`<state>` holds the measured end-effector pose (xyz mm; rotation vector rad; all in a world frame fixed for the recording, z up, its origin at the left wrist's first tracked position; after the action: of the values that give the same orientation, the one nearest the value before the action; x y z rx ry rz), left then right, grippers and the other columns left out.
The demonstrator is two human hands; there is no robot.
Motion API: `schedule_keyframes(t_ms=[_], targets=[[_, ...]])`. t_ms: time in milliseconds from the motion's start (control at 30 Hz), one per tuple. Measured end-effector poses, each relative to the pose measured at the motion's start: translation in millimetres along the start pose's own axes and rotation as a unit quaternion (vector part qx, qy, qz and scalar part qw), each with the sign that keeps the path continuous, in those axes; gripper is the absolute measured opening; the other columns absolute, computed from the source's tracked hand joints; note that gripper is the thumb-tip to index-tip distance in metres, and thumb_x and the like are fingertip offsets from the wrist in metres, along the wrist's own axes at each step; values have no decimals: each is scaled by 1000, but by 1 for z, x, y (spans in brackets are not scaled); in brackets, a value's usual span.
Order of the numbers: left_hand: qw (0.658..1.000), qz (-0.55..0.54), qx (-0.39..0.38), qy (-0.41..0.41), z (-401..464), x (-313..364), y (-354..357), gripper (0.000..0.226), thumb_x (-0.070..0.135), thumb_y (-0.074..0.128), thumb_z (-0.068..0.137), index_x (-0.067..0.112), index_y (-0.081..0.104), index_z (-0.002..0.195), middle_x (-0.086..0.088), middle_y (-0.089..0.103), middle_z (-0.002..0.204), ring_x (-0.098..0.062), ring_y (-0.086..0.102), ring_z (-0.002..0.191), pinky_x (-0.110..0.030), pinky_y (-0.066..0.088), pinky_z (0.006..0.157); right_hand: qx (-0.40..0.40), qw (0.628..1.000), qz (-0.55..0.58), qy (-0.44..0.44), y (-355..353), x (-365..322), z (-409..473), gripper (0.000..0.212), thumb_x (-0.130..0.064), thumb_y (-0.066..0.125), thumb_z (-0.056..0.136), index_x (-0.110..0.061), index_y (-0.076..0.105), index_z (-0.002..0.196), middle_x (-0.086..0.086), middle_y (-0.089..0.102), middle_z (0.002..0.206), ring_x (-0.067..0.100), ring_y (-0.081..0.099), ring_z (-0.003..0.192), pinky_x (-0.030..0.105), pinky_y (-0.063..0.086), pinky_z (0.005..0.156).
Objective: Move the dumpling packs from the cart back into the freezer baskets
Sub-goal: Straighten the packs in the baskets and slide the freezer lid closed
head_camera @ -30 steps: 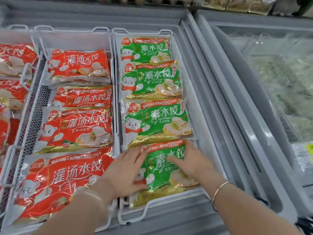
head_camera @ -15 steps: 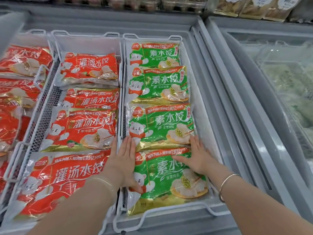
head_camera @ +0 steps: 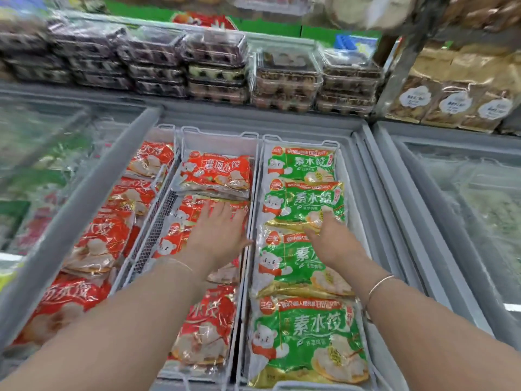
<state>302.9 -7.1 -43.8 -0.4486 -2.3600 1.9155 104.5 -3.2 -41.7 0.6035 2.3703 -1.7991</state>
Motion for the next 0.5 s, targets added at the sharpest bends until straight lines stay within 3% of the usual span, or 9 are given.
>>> schedule_keyframes(t_ms=[133,367,500], targets=[[998,-13,42,-52,-9,-64,-44,60,52,36,94,11,36,138,-12,44,140,-30,36,134,-43,25,115,25,997,-33,-61,-19,-80,-10,42,-38,39,97,-7,44,125,14,58,122,33,57,111,36,46,80],[989,18,63,-132,-32,-207,-59,44,41,38,97,7,43,125,-12,52,128,-31,50,120,-40,43,96,14,984,-5,-175,15,-234,-19,39,-34,33,98,-6,56,113,18,58,122,36,58,109,41,47,88],[989,29,23,-141,-33,-258,-44,52,46,31,97,5,46,126,-16,53,128,-32,50,121,-38,43,96,-43,983,22,-179,56,-296,-27,41,-33,35,98,-4,60,83,21,61,100,33,59,96,38,49,82]])
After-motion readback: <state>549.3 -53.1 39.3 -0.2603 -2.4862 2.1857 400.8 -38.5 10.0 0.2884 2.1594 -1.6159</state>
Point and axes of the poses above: each hand's wrist, its own z-axis towards the middle knuckle, its own y-axis out of the palm, x = y × z, the point moved 4 cm from there along z, towards the middle knuckle
